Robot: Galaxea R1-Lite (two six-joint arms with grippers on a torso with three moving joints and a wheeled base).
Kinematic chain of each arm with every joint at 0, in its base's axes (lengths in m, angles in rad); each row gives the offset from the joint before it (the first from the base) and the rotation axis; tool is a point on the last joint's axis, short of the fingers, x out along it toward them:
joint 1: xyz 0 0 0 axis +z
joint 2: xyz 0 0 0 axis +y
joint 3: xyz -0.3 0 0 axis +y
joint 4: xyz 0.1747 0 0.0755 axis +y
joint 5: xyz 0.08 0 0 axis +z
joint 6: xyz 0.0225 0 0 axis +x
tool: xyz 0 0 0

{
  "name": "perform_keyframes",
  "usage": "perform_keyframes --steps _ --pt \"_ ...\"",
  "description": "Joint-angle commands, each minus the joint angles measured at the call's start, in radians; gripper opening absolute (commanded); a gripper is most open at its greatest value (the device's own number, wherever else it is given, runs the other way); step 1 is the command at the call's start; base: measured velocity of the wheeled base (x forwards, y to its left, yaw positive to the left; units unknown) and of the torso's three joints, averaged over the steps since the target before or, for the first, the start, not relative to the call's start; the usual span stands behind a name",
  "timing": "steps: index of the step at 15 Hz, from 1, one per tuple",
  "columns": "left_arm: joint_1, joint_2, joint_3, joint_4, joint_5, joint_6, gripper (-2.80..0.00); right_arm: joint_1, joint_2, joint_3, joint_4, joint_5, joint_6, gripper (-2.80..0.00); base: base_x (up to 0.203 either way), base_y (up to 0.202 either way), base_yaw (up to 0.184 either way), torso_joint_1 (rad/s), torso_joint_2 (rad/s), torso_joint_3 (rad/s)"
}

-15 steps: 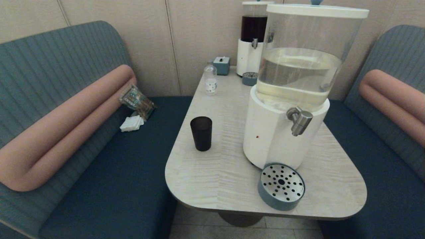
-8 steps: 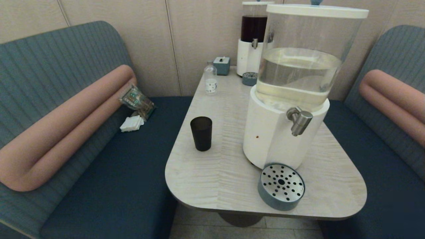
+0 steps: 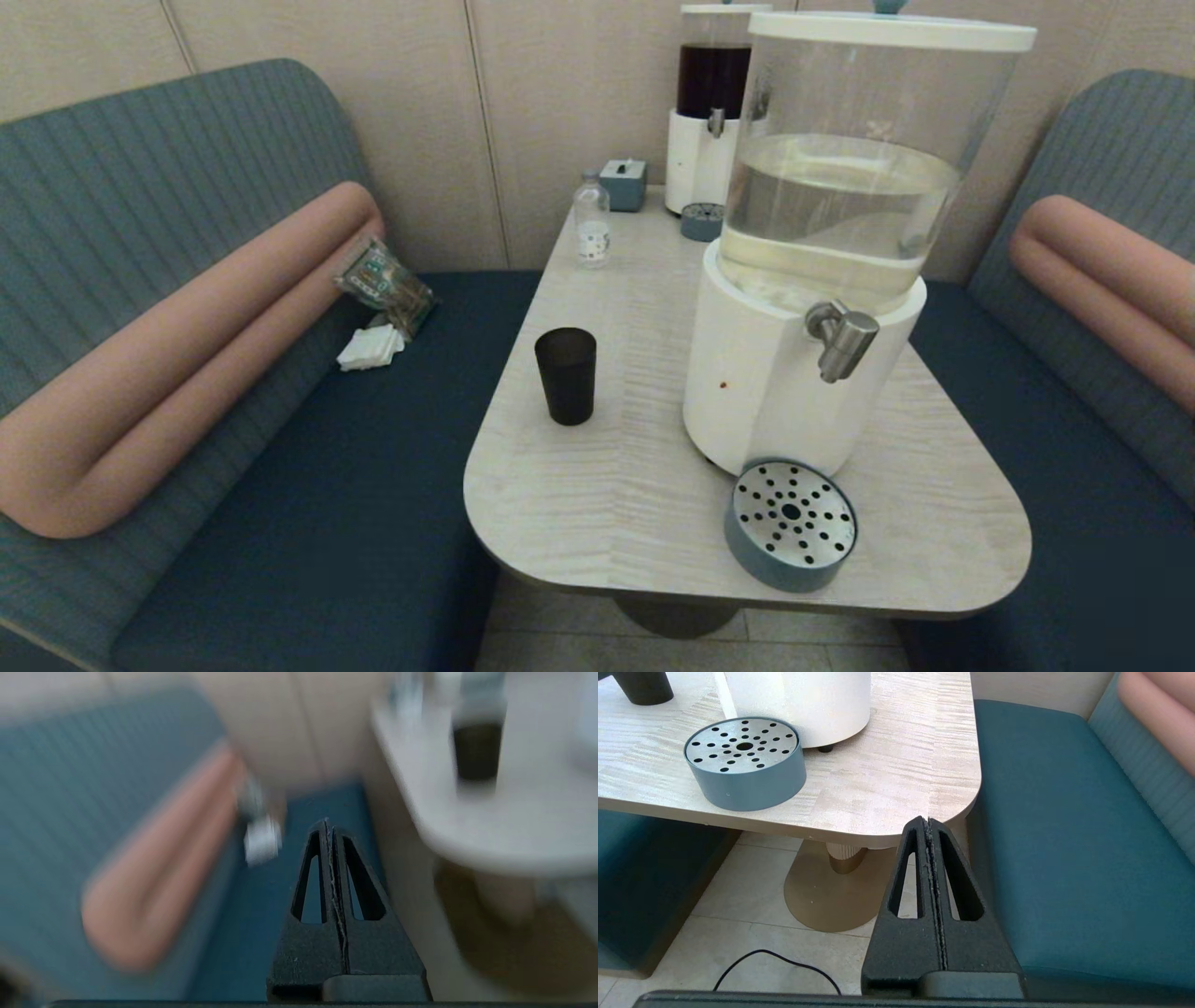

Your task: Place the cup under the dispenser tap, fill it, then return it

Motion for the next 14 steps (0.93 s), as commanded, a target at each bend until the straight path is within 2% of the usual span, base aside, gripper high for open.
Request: perform_keyframes --steps 1,3,5,7,9,14 --pt "0.000 0.001 0.007 0.129 0.019 0.001 -2.80 -0.001 -0.002 0.012 -0.002 0.000 0.000 -2.80 0.000 0.000 0.000 0.000 0.00 0.000" --pt "0.000 0.001 0.007 0.242 0.029 -0.004 -2.80 -0.001 -0.002 0.012 -0.002 0.000 0.001 -2.80 0.000 0.000 0.000 0.000 0.00 0.000" --pt "0.000 0.001 0.005 0.243 0.023 -0.016 -2.80 0.001 -0.002 0.012 0.000 0.000 0.000 -2.80 0.000 0.000 0.000 0.000 0.00 0.000" --pt "0.000 0.001 0.007 0.257 -0.009 -0.064 -2.80 0.001 -0.002 0.012 0.000 0.000 0.000 -2.80 0.000 0.000 0.000 0.000 0.00 0.000" --pt "0.000 0.002 -0.009 0.360 -0.026 -0.111 -2.80 0.001 -0.002 0.012 0.000 0.000 0.000 -2.80 0.000 0.000 0.000 0.000 0.00 0.000" --pt "0.000 0.002 -0.008 0.354 -0.024 -0.131 -2.80 0.001 -0.002 0.014 -0.002 0.001 -0.001 -2.80 0.000 0.000 0.000 0.000 0.00 0.000"
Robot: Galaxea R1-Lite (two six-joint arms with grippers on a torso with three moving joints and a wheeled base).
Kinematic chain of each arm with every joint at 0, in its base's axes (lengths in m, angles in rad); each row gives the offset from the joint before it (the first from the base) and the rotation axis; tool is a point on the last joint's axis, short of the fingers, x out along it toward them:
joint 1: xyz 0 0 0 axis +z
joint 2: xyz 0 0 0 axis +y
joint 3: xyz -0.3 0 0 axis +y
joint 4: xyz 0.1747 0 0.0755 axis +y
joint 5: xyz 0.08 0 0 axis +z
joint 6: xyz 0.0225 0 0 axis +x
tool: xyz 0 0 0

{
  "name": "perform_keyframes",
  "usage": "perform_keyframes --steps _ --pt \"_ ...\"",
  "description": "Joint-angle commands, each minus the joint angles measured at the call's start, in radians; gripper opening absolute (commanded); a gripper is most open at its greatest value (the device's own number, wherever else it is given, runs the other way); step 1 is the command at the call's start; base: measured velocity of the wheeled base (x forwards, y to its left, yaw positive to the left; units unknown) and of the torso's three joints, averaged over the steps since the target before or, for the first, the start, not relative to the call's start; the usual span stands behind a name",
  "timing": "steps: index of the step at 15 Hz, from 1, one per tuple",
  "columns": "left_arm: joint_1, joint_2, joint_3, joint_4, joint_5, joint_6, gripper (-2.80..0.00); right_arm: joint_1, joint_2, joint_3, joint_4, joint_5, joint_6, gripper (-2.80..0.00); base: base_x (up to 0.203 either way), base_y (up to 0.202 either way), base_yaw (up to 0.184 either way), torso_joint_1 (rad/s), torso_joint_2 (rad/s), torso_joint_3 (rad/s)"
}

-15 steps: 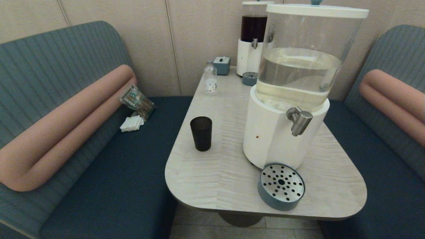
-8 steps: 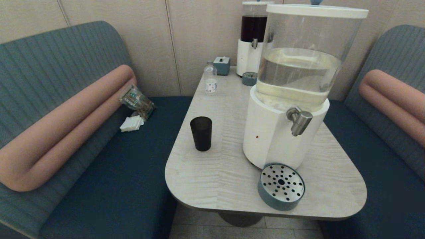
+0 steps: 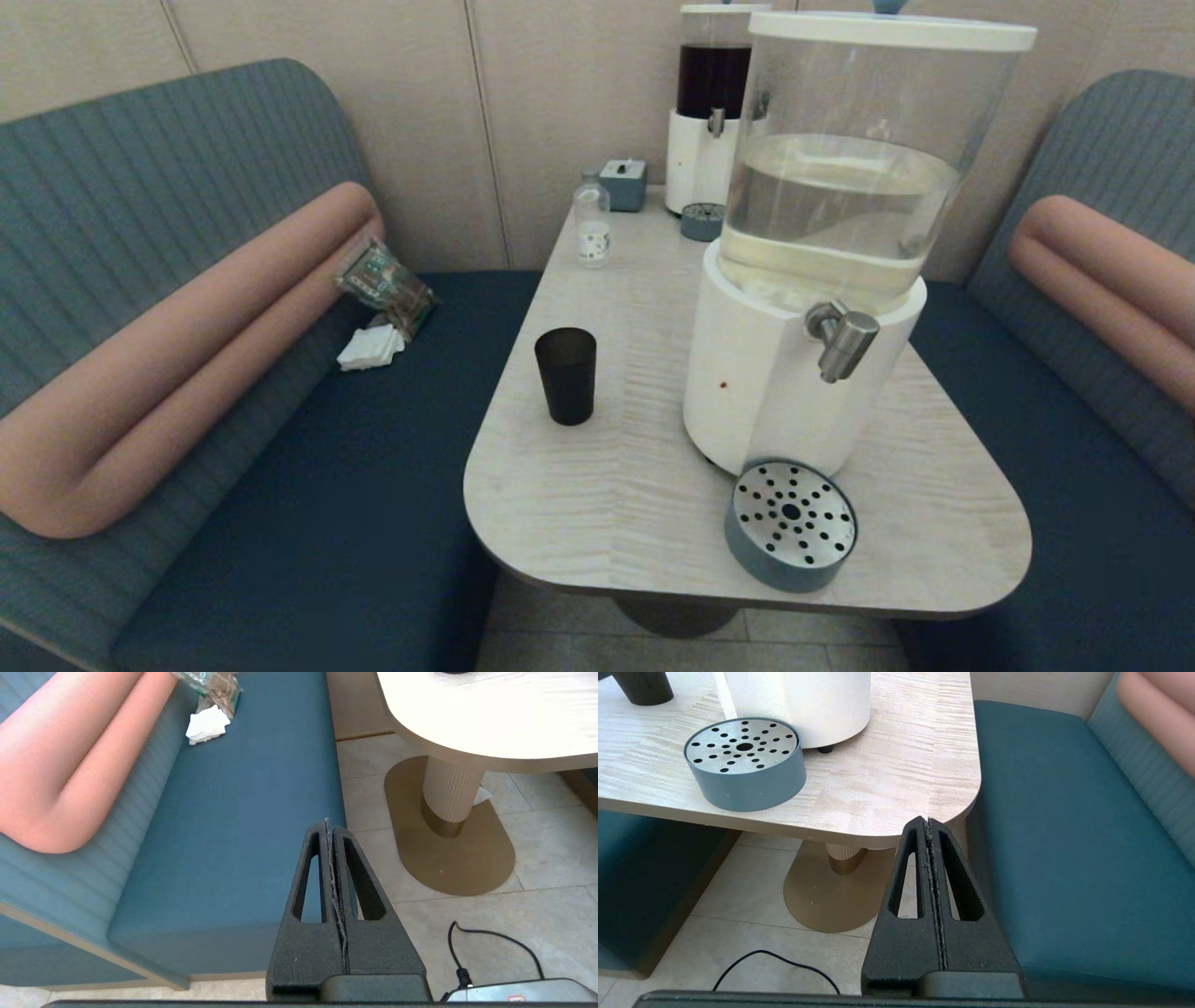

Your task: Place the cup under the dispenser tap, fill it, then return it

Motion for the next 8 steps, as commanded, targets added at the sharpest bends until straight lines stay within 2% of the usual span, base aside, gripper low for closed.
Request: perform_keyframes --steps 1,8 --pt "0.000 0.002 0.001 0.002 0.000 0.000 -2.80 0.000 -0.002 0.014 0.000 0.001 -0.007 -2.80 0.000 0.000 0.000 0.000 0.00 0.000" --pt "0.000 0.002 0.001 0.002 0.000 0.000 -2.80 0.001 -0.002 0.014 -0.006 -0.001 0.003 -2.80 0.000 0.000 0.000 0.000 0.00 0.000"
